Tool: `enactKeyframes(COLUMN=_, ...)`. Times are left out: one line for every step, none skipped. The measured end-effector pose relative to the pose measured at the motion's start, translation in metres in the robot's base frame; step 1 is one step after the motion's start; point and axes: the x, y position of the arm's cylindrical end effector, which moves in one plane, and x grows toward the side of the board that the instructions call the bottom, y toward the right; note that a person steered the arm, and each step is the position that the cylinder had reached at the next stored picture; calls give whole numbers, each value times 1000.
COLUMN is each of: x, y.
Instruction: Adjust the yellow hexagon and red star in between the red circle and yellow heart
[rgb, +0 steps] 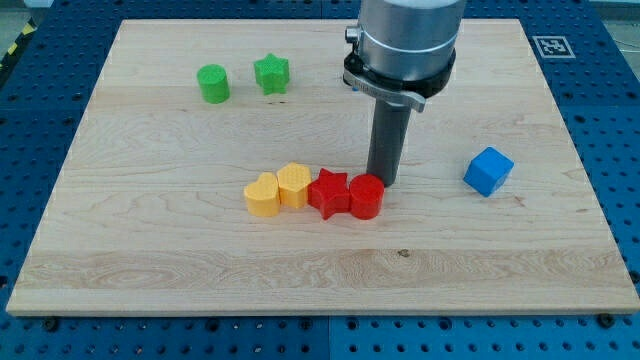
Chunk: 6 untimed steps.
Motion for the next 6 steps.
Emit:
enactKeyframes(x=-3, y=0)
enactKeyframes(x=-29, y=-18)
enactKeyframes(x=-37, y=-64)
enactKeyframes(x=-35, y=-99)
enactKeyframes(x=-22, y=-105)
enactKeyframes(x=-11, y=-105)
